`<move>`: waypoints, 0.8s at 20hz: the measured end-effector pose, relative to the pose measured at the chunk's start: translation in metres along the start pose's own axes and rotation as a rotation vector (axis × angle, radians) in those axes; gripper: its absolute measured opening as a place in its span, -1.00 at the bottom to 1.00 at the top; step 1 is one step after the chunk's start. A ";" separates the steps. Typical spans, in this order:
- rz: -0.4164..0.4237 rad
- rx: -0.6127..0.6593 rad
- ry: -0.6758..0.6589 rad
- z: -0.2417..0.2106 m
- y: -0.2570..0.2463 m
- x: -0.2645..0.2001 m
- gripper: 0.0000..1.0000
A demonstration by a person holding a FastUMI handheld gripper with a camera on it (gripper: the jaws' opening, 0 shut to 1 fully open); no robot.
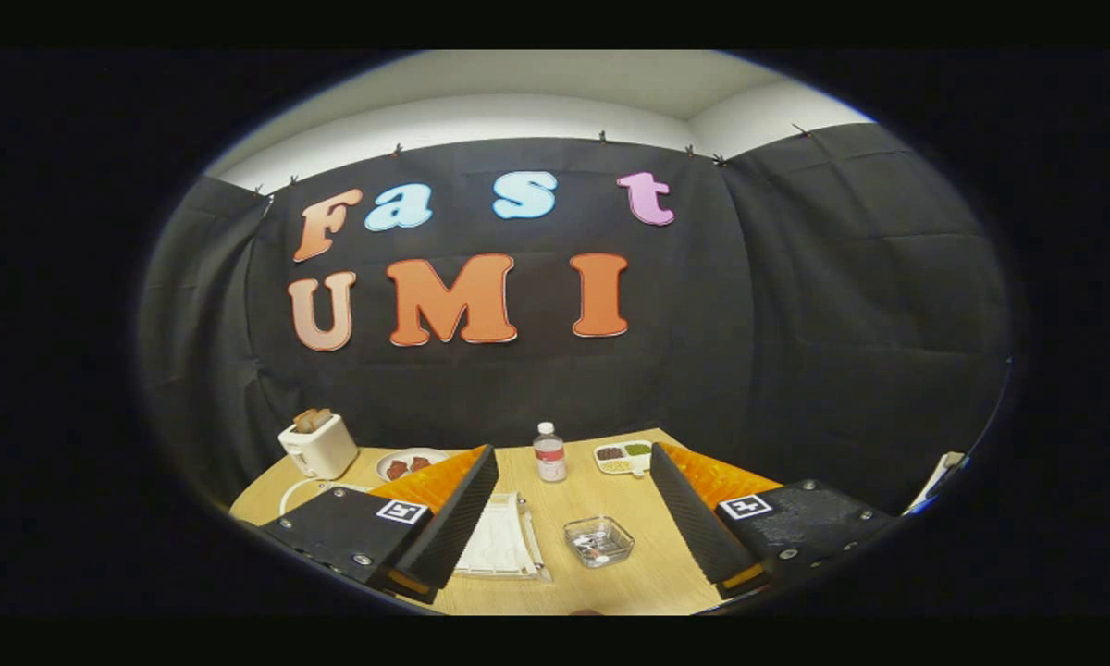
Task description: Take the plate from the dish rack, then take the spoon from the basket and place it into the plate.
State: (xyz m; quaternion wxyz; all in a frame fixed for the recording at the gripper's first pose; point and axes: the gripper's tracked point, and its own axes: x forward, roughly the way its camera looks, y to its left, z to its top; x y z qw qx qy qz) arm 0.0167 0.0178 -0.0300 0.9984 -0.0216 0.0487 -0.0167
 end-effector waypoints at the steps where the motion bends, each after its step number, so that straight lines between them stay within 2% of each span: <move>1: 0.003 -0.003 0.004 -0.001 0.002 0.002 0.97; 10: 0.087 -0.071 0.056 -0.010 0.058 0.031 0.97; 16: 0.144 -0.117 0.132 -0.038 0.113 0.064 0.97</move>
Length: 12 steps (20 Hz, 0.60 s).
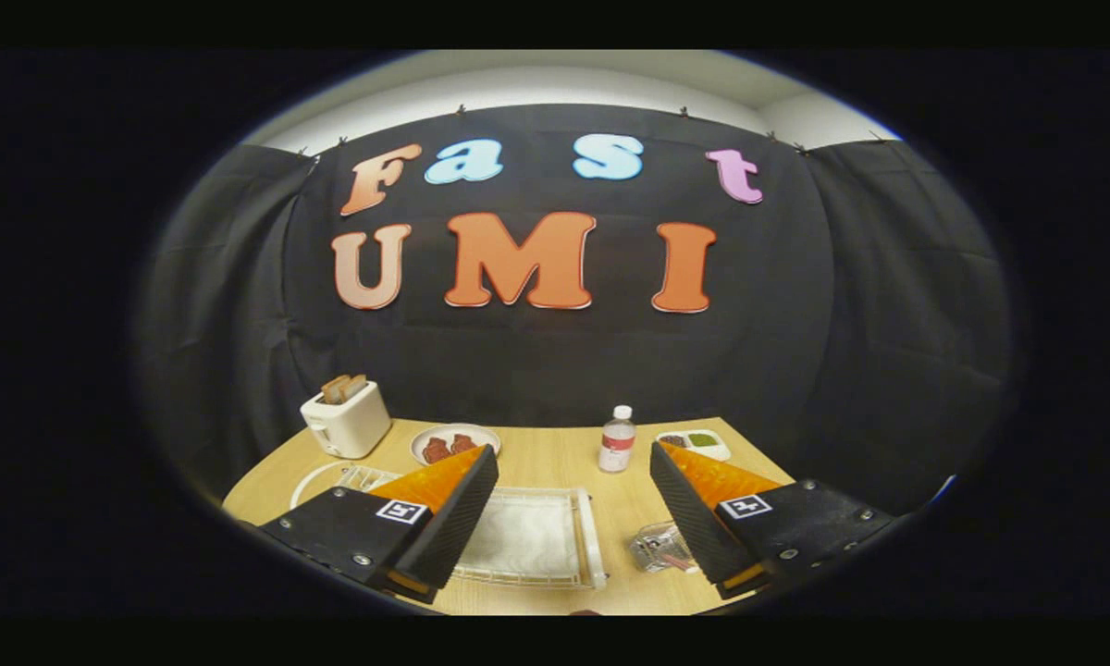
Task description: Take the plate from the dish rack, then take the spoon from the basket and place it into the plate.
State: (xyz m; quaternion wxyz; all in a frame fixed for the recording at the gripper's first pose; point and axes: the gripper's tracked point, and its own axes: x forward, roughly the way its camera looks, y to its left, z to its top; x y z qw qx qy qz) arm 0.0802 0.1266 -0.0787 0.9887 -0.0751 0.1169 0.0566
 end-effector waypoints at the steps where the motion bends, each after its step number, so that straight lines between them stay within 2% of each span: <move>1: 0.010 -0.015 0.012 -0.004 0.009 0.005 0.97; 9: 0.047 -0.094 0.135 -0.058 0.061 0.047 0.98; 12: 0.036 -0.102 0.215 -0.085 0.071 0.060 0.99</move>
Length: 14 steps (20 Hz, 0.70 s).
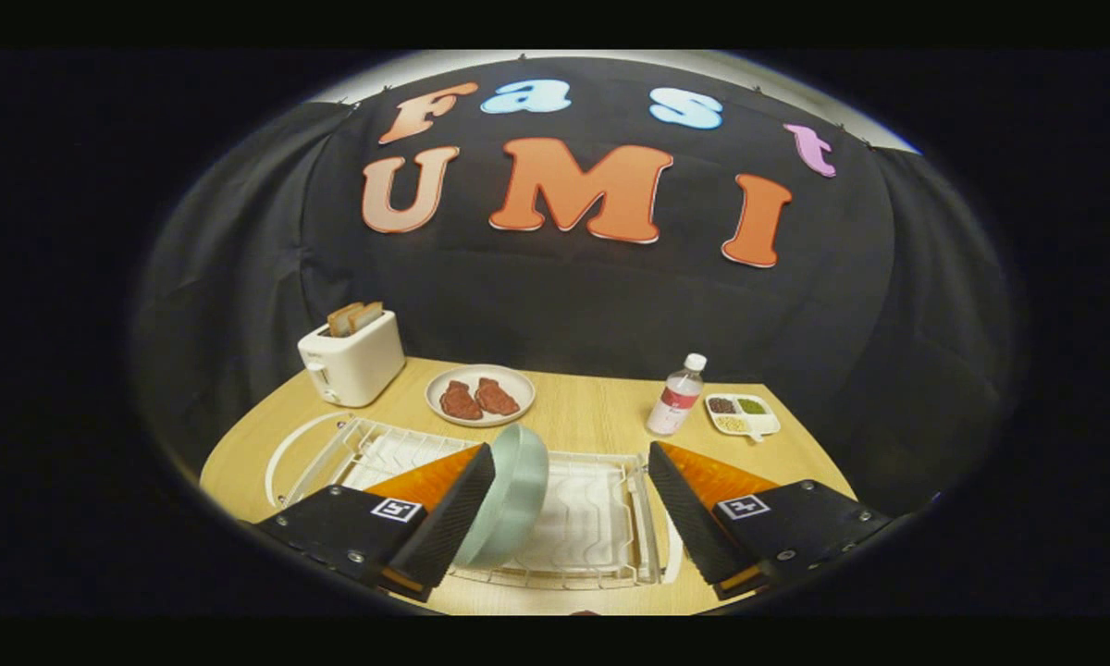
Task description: Take the plate from the dish rack, then take the spoon from the basket and place it into the plate.
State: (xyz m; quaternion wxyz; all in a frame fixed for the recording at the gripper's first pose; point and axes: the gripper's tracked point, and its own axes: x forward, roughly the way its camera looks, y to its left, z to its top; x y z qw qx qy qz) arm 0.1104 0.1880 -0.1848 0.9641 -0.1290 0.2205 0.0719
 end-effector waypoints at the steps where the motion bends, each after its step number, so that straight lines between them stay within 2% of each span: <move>1: -0.005 -0.005 0.022 -0.006 0.002 0.006 1.00; 6: -0.011 -0.011 0.116 -0.036 0.011 0.025 0.99; 9: -0.016 -0.008 0.169 -0.051 0.014 0.033 0.87; 10: -0.017 0.000 0.190 -0.056 0.016 0.033 0.68; 13: 0.026 0.029 0.279 -0.076 0.035 0.032 0.30; 14: -0.006 0.028 0.284 -0.075 0.031 0.030 0.04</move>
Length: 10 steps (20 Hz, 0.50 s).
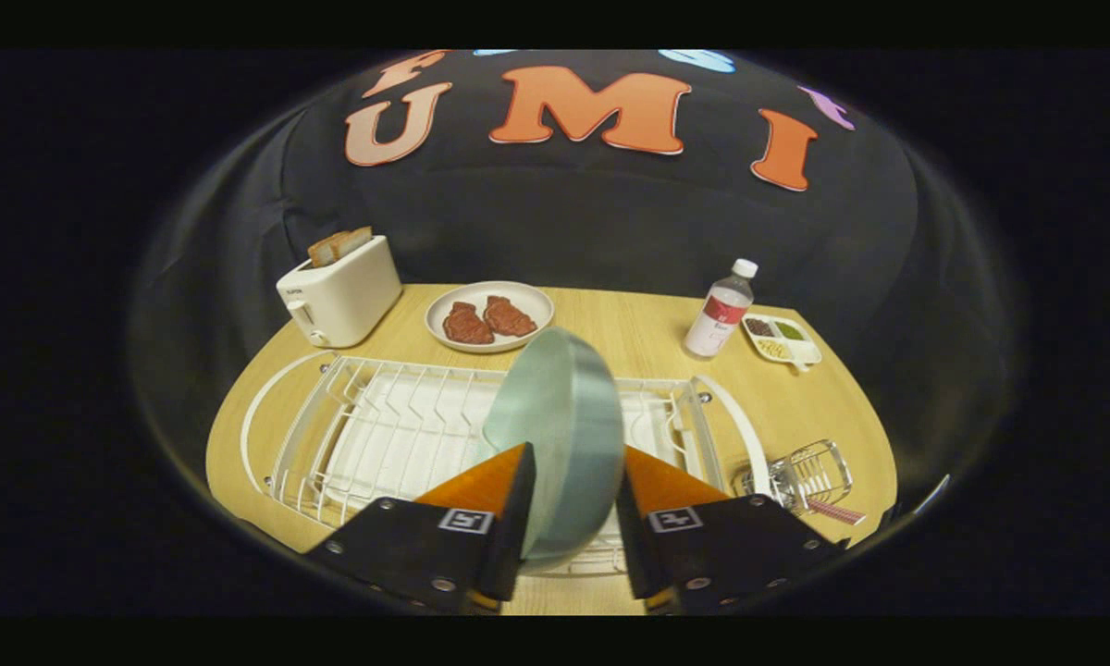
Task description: Take the plate from the dish rack, then take the spoon from the basket and place it into the plate.
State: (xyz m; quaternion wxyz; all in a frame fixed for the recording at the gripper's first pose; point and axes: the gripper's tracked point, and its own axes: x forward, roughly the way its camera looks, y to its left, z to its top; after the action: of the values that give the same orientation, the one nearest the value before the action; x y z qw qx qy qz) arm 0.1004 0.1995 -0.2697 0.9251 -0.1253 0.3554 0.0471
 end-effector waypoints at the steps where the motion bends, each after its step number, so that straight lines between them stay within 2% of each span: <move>1: -0.012 0.000 0.003 0.000 0.000 0.004 -0.22; 6: -0.081 0.023 -0.025 0.026 -0.005 -0.005 -0.50; 10: -0.127 -0.049 -0.066 0.043 -0.011 -0.012 -0.53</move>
State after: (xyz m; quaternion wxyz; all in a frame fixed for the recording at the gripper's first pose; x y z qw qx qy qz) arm 0.1210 0.2005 -0.2291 0.9341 -0.1685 0.3148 0.0010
